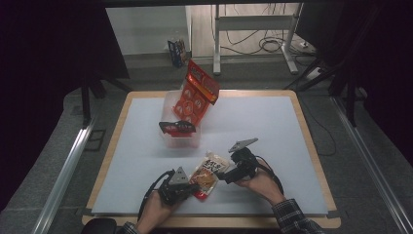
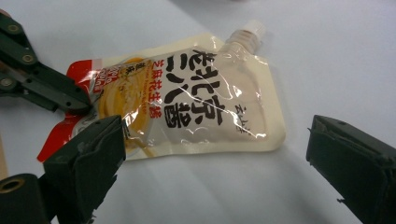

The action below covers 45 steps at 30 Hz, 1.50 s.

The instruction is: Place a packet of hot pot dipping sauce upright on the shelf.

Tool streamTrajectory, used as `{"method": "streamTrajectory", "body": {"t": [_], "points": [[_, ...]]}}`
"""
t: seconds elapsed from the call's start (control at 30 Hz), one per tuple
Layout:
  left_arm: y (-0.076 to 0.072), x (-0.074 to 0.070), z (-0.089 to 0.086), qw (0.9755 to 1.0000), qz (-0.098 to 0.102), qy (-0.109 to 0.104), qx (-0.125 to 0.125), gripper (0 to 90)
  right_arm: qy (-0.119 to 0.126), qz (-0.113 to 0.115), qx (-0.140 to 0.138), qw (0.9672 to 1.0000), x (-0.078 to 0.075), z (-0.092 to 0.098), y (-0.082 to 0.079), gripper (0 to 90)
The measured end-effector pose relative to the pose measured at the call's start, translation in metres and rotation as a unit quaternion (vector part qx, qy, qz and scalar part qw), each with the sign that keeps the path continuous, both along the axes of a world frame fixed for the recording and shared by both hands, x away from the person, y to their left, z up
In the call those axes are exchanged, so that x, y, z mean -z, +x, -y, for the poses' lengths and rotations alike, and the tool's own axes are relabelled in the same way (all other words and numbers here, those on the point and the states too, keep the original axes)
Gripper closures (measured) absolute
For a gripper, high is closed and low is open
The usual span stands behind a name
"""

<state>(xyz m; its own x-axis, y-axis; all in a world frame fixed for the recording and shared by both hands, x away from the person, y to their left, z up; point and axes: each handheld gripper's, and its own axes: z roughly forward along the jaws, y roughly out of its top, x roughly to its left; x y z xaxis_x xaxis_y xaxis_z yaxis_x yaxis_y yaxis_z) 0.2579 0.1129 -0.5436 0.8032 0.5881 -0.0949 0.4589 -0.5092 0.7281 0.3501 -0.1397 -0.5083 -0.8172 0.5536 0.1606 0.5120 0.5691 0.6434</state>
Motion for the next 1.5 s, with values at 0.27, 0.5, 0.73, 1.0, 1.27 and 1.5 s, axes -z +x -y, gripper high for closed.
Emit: {"method": "streamTrajectory", "body": {"t": [0.27, 0.5, 0.73, 1.0, 1.27, 1.5], "points": [[0.001, 0.000, -0.001, 1.0000, -0.004, -0.003, 0.002, 90.0, -0.002, -0.027, -0.018, 0.9995, 0.011, -0.010, 0.013, 9.3], [0.001, 0.001, -0.002, 1.0000, -0.006, -0.005, 0.002, 90.0, -0.007, -0.032, -0.036, 0.9988, 0.014, -0.013, 0.018, 16.6], [0.001, 0.000, -0.002, 1.0000, -0.003, 0.004, 0.005, 90.0, 0.026, -0.073, -0.057, 0.9954, 0.012, -0.019, 0.020, 24.1], [0.001, 0.000, -0.002, 1.0000, -0.003, 0.004, 0.006, 90.0, 0.073, -0.087, -0.054, 0.9921, 0.002, -0.026, 0.027, 32.1], [0.000, 0.000, -0.002, 1.0000, -0.001, 0.006, 0.007, 90.0, 0.084, -0.068, -0.060, 0.9923, -0.002, -0.040, 0.030, 74.8], [-0.002, -0.003, -0.002, 0.9999, 0.003, 0.009, 0.011, 88.7, 0.083, -0.051, -0.063, 0.9932, -0.016, -0.042, 0.024, 86.4]]}}
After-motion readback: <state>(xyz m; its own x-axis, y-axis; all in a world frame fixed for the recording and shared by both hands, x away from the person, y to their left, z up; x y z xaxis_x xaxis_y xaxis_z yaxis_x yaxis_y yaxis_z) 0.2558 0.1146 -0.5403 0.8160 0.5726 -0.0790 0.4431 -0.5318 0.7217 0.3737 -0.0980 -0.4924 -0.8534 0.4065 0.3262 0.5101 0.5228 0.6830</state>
